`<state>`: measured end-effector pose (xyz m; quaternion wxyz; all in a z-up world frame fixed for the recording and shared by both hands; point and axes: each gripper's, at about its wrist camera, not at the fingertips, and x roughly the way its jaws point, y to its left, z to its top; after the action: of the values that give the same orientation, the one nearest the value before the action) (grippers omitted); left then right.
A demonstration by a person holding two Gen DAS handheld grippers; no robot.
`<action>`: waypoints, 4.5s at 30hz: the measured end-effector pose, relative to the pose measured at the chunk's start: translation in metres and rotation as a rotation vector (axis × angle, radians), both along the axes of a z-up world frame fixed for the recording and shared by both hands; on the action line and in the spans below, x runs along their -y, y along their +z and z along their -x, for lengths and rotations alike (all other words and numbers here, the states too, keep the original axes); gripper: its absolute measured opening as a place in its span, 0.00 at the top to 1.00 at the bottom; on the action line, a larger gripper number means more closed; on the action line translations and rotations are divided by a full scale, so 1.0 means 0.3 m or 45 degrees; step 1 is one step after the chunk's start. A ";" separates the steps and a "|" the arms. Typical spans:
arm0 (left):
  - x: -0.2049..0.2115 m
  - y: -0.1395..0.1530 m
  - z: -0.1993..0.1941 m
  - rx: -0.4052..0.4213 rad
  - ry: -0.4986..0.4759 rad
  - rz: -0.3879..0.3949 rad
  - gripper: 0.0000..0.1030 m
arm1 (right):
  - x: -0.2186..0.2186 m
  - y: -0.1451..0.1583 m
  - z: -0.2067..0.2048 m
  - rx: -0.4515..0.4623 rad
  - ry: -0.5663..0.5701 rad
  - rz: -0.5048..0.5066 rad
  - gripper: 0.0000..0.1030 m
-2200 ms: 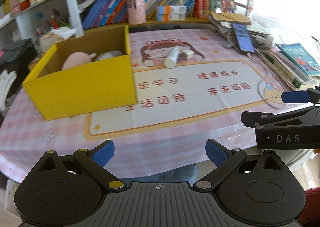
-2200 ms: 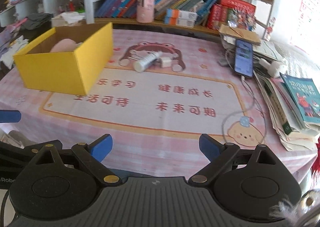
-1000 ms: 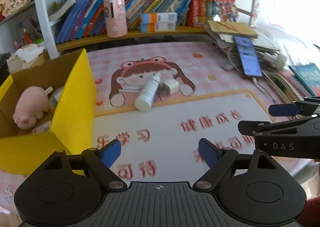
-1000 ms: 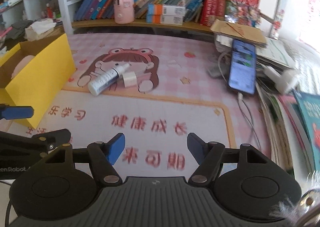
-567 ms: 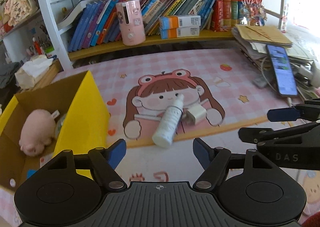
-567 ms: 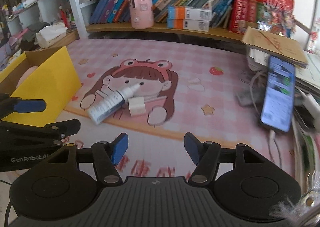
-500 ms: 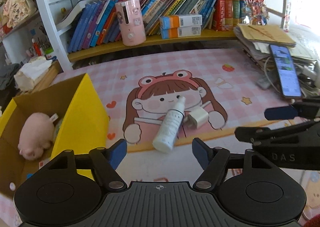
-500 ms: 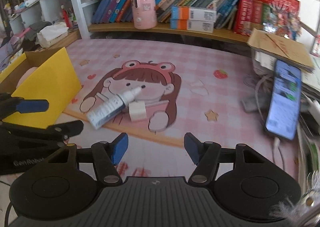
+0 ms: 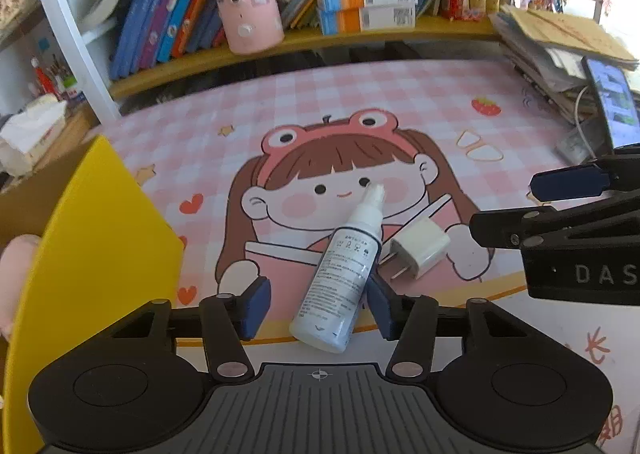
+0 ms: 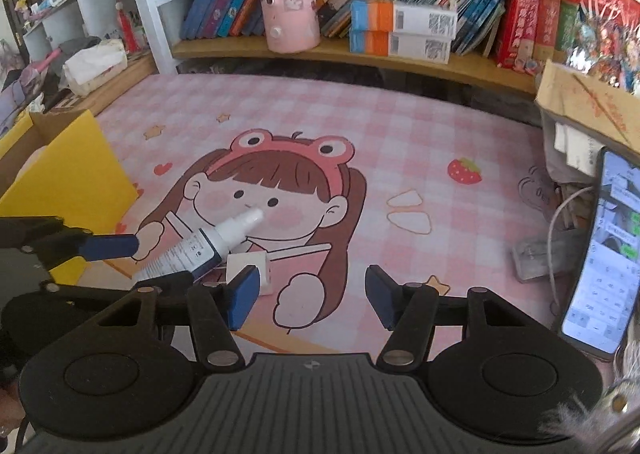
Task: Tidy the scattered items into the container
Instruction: 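Grasp the white spray bottle with the left tool while the right tool grasps the white plug, then lift the spray bottle and white plug and carry them toward the yellow box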
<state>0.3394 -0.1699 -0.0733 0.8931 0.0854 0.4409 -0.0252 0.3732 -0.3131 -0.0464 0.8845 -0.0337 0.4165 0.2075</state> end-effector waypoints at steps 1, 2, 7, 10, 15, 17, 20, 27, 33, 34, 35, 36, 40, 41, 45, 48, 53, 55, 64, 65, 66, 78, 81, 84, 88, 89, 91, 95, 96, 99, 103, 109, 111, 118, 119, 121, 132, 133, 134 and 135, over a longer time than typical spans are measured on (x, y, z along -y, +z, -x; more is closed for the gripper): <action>-0.002 -0.004 -0.005 -0.005 -0.002 0.008 0.51 | -0.005 -0.005 -0.004 -0.007 0.011 -0.004 0.44; -0.003 -0.008 -0.009 -0.010 -0.003 0.014 0.52 | -0.010 -0.008 -0.008 -0.013 0.024 -0.008 0.44; -0.020 -0.024 -0.010 -0.018 0.002 0.055 0.65 | -0.050 -0.021 -0.032 -0.036 0.092 -0.031 0.44; -0.038 -0.021 -0.006 -0.025 0.051 0.052 0.67 | -0.086 -0.038 -0.050 -0.063 0.139 -0.026 0.44; -0.068 -0.018 0.010 -0.053 0.067 0.053 0.67 | -0.135 -0.066 -0.071 -0.093 0.202 -0.003 0.47; -0.067 -0.019 0.006 -0.067 0.053 0.041 0.67 | -0.148 -0.075 -0.081 -0.106 0.218 0.006 0.47; -0.063 -0.034 -0.002 -0.088 0.041 0.021 0.64 | -0.165 -0.084 -0.083 -0.120 0.257 0.015 0.47; -0.067 -0.038 0.010 -0.057 0.035 0.044 0.68 | -0.179 -0.106 -0.097 -0.121 0.259 0.036 0.49; -0.064 -0.030 0.015 -0.060 0.033 0.065 0.69 | -0.176 -0.106 -0.093 -0.093 0.277 0.076 0.59; -0.064 -0.023 0.019 -0.053 0.031 0.071 0.70 | -0.169 -0.103 -0.091 -0.095 0.270 0.067 0.59; -0.063 -0.012 0.023 -0.041 0.030 0.077 0.70 | -0.159 -0.098 -0.088 -0.092 0.260 0.050 0.59; -0.064 -0.002 0.028 -0.033 0.028 0.086 0.70 | -0.148 -0.090 -0.083 -0.083 0.250 0.034 0.59; -0.059 0.030 0.048 -0.002 0.014 0.104 0.70 | -0.117 -0.055 -0.057 -0.054 0.226 0.018 0.59; -0.057 0.033 0.053 -0.001 0.012 0.109 0.70 | -0.112 -0.051 -0.051 -0.053 0.219 0.021 0.59; -0.053 0.057 0.079 0.014 0.014 0.150 0.70 | -0.084 -0.033 -0.021 -0.059 0.186 0.003 0.59; -0.053 0.081 0.106 0.033 0.007 0.179 0.70 | -0.056 -0.016 0.009 -0.059 0.158 -0.013 0.59; -0.069 0.106 0.158 0.035 0.030 0.233 0.70 | 0.000 0.004 0.064 -0.064 0.107 -0.029 0.59; -0.074 0.119 0.182 0.035 0.034 0.251 0.70 | 0.022 0.012 0.085 -0.070 0.087 -0.037 0.59; -0.063 0.187 0.292 0.077 -0.003 0.343 0.70 | 0.086 0.063 0.220 -0.030 0.003 -0.047 0.59; -0.063 0.194 0.304 0.085 -0.009 0.354 0.70 | 0.089 0.068 0.236 -0.024 -0.008 -0.043 0.59; -0.063 0.202 0.318 0.092 -0.016 0.363 0.70 | 0.091 0.072 0.252 -0.019 -0.018 -0.040 0.59; -0.133 0.243 0.502 0.138 -0.144 0.470 0.70 | 0.050 0.144 0.504 0.071 -0.144 0.012 0.59; -0.167 0.258 0.559 0.159 -0.187 0.488 0.70 | 0.024 0.165 0.588 0.095 -0.188 0.025 0.59; -0.210 0.270 0.626 0.172 -0.224 0.504 0.70 | -0.014 0.182 0.673 0.118 -0.225 0.036 0.59; -0.275 0.282 0.723 0.171 -0.252 0.529 0.70 | -0.073 0.201 0.797 0.129 -0.258 0.046 0.59; -0.295 0.285 0.745 0.173 -0.259 0.532 0.70 | -0.090 0.202 0.827 0.130 -0.266 0.049 0.59; -0.337 0.287 0.785 0.172 -0.270 0.543 0.70 | -0.123 0.205 0.877 0.129 -0.282 0.049 0.59; -0.411 0.289 0.852 0.165 -0.288 0.553 0.70 | -0.191 0.207 0.979 0.136 -0.298 0.044 0.59; -0.426 0.289 0.867 0.163 -0.291 0.555 0.70 | -0.209 0.207 1.001 0.133 -0.300 0.042 0.59; -0.469 0.289 0.909 0.154 -0.294 0.554 0.70 | -0.256 0.207 1.054 0.127 -0.307 0.030 0.59; -0.522 0.291 0.961 0.154 -0.288 0.553 0.70 | -0.321 0.207 1.104 0.118 -0.273 0.029 0.59; -0.613 0.290 1.021 0.162 -0.237 0.559 0.70 | -0.421 0.217 1.154 0.130 -0.187 0.030 0.59; -0.642 0.289 1.036 0.164 -0.213 0.563 0.70 | -0.453 0.219 1.163 0.127 -0.156 0.028 0.59; -0.731 0.287 1.084 0.176 -0.150 0.570 0.70 | -0.552 0.219 1.187 0.124 -0.060 0.032 0.59; -0.741 0.287 1.089 0.179 -0.144 0.569 0.70 | -0.565 0.219 1.188 0.125 -0.050 0.031 0.59; -0.763 0.290 1.100 0.185 -0.128 0.564 0.70 | -0.589 0.218 1.186 0.124 -0.029 0.027 0.59; -0.910 0.297 1.142 0.223 0.012 0.540 0.70 | -0.756 0.225 1.172 0.136 0.132 0.008 0.59; -0.926 0.298 1.146 0.229 0.028 0.539 0.70 | -0.772 0.226 1.170 0.138 0.147 0.007 0.59; -0.941 0.298 1.148 0.234 0.045 0.539 0.70 | -0.787 0.227 1.167 0.141 0.164 0.005 0.59; -0.955 0.300 1.149 0.238 0.060 0.541 0.70 | -0.801 0.228 1.164 0.144 0.178 0.005 0.59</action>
<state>-0.0053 0.1167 0.0167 0.9283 -0.1127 0.3431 -0.0886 0.0239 -0.0728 0.0220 0.8899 -0.0760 0.3628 0.2657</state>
